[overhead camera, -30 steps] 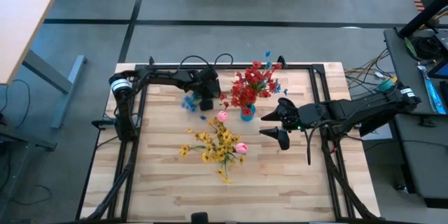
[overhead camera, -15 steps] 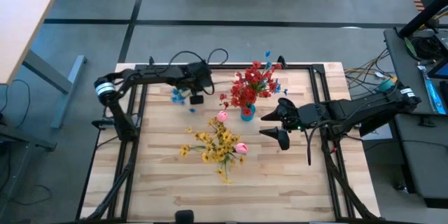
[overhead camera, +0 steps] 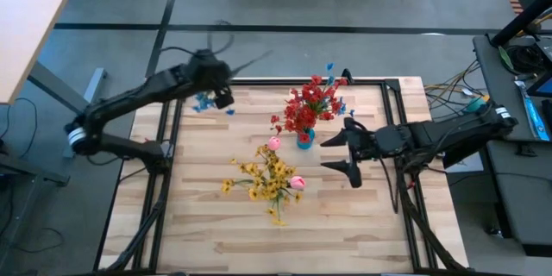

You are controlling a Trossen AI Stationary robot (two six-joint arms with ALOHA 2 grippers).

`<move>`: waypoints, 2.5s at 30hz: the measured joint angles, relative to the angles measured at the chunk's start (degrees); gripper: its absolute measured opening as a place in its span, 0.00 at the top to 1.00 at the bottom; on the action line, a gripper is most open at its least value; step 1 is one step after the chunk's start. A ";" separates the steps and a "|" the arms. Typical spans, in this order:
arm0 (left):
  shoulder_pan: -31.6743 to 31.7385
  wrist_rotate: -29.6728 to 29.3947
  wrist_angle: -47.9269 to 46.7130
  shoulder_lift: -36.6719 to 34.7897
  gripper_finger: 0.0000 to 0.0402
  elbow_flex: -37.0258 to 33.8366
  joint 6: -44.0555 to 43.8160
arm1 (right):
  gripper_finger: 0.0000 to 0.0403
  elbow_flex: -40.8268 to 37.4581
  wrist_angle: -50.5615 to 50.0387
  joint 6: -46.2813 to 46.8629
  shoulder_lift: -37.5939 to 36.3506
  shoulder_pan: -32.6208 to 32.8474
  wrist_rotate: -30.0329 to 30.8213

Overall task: Sort flowers into vase by color
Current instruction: Put the blue flowers into the blue flower vase

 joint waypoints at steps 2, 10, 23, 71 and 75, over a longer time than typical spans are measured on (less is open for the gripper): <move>0.02 2.36 -0.05 -3.62 0.98 0.72 -3.07 | 0.33 1.77 -0.29 -2.58 0.00 0.92 0.01; -0.23 22.10 0.12 -11.12 0.98 7.20 -17.78 | 0.33 11.60 -0.82 -21.01 4.66 1.50 3.72; -6.57 34.43 -7.11 -6.20 0.98 21.84 -34.96 | 0.33 36.06 -2.17 -65.53 18.21 1.23 17.67; -22.18 33.96 5.59 -0.85 0.80 22.96 -56.22 | 0.97 53.67 -1.41 -108.89 38.39 -7.41 31.74; -22.18 33.98 6.00 -0.95 0.73 22.96 -55.85 | 0.97 53.67 -1.62 -108.93 38.07 -7.41 31.72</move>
